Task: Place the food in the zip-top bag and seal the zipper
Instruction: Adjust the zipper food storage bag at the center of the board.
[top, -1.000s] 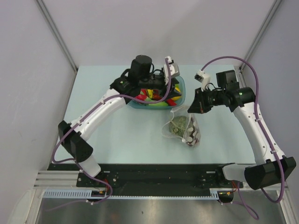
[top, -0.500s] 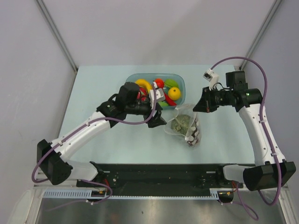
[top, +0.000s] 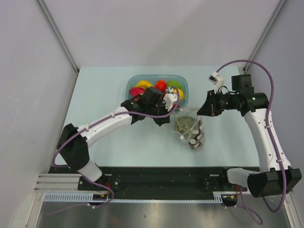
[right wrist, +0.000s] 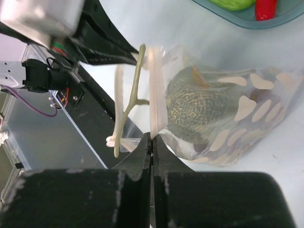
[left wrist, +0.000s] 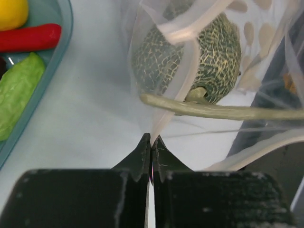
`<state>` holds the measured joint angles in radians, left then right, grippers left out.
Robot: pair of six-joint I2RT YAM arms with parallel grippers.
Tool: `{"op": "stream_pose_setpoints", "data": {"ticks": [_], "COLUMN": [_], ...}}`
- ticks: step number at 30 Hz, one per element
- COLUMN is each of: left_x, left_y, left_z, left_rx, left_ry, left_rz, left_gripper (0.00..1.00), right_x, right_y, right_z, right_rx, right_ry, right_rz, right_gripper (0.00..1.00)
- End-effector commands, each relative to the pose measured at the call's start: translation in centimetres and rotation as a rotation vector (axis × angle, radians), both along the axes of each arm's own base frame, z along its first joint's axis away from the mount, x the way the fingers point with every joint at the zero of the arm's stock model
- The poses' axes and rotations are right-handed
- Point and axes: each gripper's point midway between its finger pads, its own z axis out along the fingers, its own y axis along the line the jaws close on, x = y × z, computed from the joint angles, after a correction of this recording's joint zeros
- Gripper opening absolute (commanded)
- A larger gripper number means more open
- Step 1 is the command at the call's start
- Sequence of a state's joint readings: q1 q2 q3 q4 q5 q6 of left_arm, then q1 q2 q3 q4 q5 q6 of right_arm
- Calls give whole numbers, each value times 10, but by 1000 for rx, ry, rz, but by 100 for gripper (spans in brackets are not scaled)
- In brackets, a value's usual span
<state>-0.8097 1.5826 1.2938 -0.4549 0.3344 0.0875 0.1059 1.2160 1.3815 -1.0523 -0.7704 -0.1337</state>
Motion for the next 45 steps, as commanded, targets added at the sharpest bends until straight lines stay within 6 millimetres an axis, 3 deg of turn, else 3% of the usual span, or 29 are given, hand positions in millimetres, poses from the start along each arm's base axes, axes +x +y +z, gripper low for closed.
{"op": "stream_pose_setpoints", "data": {"ticks": [1,2,4,7,11,15,18,22,24,25,28,31,34,36,39,45], "left_x": [20,15,-6,-28,-50,-57,-37,-7,7,10,13,10,-10,-24,-45,-30], "left_y": [3,7,5,8,10,13,23,46,51,49,45,46,38,24,7,-22], "left_z": [78,102,130,153,140,131,110,50,56,70,107,152,183,183,170,147], "left_rx": [-159,-218,-290,-330,-288,-284,-229,-167,-221,-244,-332,-384,-329,-253,-175,-76], "left_ry": [16,7,34,65,190,228,199,427,437,398,241,-13,-295,-434,-489,-444], "left_rz": [125,124,56,20,-28,-26,77,294,298,268,174,75,-118,-249,-383,-266], "left_gripper": [0,0,0,0,0,0,0,0,0,0,24,49,61,61,57,47], "right_x": [-10,-12,-16,-18,-30,-42,-38,-28,-30,-28,-18,-19,-24,-26,-28,-29], "right_y": [0,1,3,9,23,30,35,35,36,36,36,38,38,37,36,35], "right_z": [12,12,12,16,23,18,2,-56,-57,-54,-29,-19,-17,-16,-15,-9], "right_rx": [17,20,30,53,102,101,95,-8,-13,-2,30,48,57,52,48,47], "right_ry": [-65,-65,-63,-57,-41,-20,-10,90,129,136,66,58,69,62,54,26], "right_rz": [28,30,45,59,119,168,167,164,194,197,179,179,184,186,190,189], "right_gripper": [0,0,0,0,0,0,0,0,0,0,0,0,0,0,0,0]}}
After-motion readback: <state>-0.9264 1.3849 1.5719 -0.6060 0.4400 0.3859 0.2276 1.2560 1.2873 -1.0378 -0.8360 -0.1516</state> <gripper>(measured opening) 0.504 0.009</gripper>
